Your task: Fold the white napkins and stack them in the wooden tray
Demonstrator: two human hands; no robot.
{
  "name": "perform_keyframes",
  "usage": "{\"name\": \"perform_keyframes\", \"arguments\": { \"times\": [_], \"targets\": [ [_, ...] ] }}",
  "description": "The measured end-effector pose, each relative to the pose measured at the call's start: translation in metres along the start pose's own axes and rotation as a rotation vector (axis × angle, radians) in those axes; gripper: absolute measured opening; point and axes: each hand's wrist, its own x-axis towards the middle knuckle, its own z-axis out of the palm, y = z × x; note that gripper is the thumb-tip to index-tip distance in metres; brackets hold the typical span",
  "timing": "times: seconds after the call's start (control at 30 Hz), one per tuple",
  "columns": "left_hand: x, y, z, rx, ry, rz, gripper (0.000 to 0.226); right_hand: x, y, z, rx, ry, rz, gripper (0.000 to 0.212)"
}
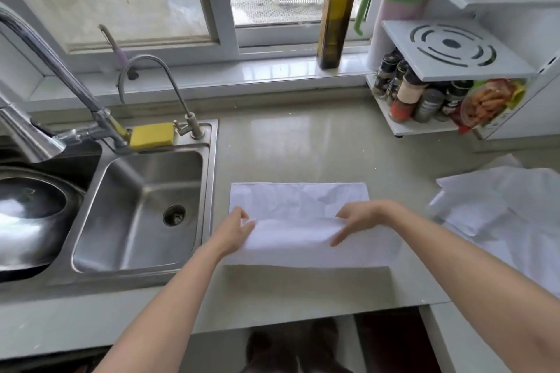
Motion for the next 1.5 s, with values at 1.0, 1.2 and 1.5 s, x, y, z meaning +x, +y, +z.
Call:
{"name": "perform_keyframes", "arguments": {
  "times": [1.0,1.2,1.5],
  "targets": [
    [0.106,0.011,0.005,0.284,0.294,-0.035,0.025,0.113,-0.009,-0.008,-0.237,0.688,0.024,0.024],
    [0.108,0.015,0.006,0.309,0.264,-0.097,0.028,0.114,-0.012,-0.01,-0.241,0.693,0.046,0.026],
    [0.114,0.012,0.006,0.338,0.262,-0.095,0.027,0.112,-0.015,-0.011,-0.229,0.69,0.059,0.027]
  ]
}}
